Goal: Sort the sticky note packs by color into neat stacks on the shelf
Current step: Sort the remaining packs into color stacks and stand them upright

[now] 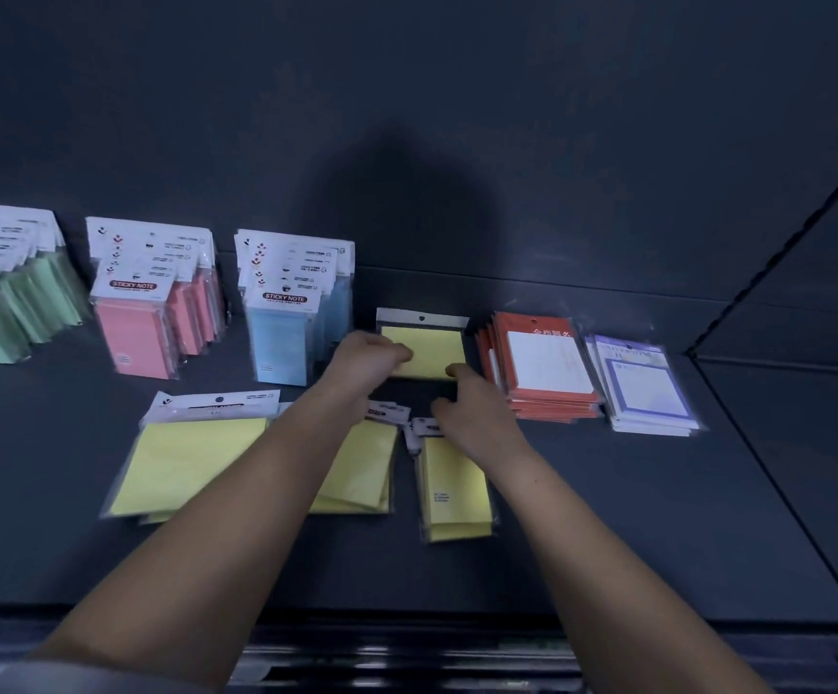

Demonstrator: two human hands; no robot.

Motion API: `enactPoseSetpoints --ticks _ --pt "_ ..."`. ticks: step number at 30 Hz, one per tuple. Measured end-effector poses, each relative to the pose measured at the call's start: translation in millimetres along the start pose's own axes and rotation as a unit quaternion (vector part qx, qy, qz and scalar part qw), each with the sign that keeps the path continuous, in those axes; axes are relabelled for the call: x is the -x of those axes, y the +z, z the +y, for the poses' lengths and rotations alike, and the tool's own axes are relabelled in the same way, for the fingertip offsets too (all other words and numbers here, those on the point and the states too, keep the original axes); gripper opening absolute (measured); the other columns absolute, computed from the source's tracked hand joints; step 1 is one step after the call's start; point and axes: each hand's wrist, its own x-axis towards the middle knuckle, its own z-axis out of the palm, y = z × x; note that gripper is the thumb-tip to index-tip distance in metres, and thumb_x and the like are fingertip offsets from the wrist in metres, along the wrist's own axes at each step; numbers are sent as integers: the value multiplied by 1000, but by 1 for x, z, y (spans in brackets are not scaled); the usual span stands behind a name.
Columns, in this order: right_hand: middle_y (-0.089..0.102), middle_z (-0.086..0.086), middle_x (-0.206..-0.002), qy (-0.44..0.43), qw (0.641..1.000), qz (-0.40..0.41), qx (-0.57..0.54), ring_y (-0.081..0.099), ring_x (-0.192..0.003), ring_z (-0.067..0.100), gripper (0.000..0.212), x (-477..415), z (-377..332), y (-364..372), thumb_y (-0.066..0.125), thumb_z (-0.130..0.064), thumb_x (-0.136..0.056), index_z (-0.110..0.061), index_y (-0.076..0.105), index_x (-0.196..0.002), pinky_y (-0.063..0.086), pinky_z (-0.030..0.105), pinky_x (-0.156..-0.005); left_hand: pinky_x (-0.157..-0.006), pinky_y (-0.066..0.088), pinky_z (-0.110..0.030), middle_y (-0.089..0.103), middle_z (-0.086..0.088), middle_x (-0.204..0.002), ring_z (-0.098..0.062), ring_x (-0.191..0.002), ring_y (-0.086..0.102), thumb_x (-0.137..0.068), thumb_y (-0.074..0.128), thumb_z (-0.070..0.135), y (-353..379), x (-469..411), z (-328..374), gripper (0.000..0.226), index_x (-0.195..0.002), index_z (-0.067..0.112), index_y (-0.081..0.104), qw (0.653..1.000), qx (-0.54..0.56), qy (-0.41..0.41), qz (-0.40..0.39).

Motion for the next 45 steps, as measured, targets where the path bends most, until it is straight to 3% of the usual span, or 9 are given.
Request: enactPoseSetpoints --ticks 6,14,19,23,26,29,33,37,45 --pt "55 13 -123 -17 1000 -6 -25 51 -100 19 49 5 3 -3 50 -10 -89 -7 38 -136 32 14 -68 -56 41 -18 56 -6 -75 -12 -62 49 -87 58 4 5 -1 -1 4 -84 7 58 997 77 -19 -2" --pt "60 -10 -121 -11 922 -25 -385 56 -114 9 48 22 -27 -20 52 -48 -89 -26 48 -131 45 29 -95 -61 42 -13 64 -1 -84 -3 -67 55 -85 60 9 -15 56 19 20 -101 19 68 952 -105 285 -36" --pt "66 8 -100 -35 887 92 -451 65 -98 25 10 32 -49 -15 54 -16 -92 -16 56 -102 52 37 -84 -81 41 -7 48 12 -118 3 -89 58 -76 71 26 -42 99 13 40 -115 27 60 911 -153 359 -130" --pt "63 1 -102 -69 878 43 -471 64 -98 26 28 39 -60 7 50 3 -90 -22 49 -102 55 44 -78 -91 32 -8 47 23 -115 0 -113 44 -69 59 52 -83 105 -22 42 -107 36 56 928 -170 323 79" --pt "60 -2 -114 -57 899 -31 -434 62 -104 25 39 37 -70 43 57 0 -87 -31 44 -107 51 57 -85 -72 44 -18 57 8 -106 -11 -97 57 -78 72 27 -115 107 -42 36 -110 24 56 978 -14 156 135" --pt "58 2 -118 -58 931 -78 -352 61 -103 22 45 34 -82 75 62 -9 -85 -32 37 -115 50 47 -92 -56 46 -10 60 3 -87 1 -66 58 -85 59 -4 -139 110 -53 30 -108 15 56 975 95 138 147" --pt "52 2 -111 -142 987 -44 -61 50 -108 21 60 38 -92 102 59 -21 -88 -19 25 -139 38 26 -84 -66 47 -17 62 -2 -87 -17 -77 58 -87 55 -4 -168 102 -72 32 -113 13 60 969 -65 132 196" --pt "50 5 -125 -206 950 45 233 39 -115 25 39 42 -94 112 44 -33 -94 -17 39 -129 30 36 -93 -96 31 -33 60 -11 -111 -32 -109 50 -88 56 12 -176 97 -85 33 -121 8 55 931 -284 100 205" --pt "61 10 -113 -177 933 5 313 40 -118 26 44 55 -89 96 30 -44 -98 -14 44 -125 24 41 -99 -70 44 -21 63 1 -105 -10 -87 60 -88 58 3 -160 114 -72 33 -117 15 47 985 144 4 97"
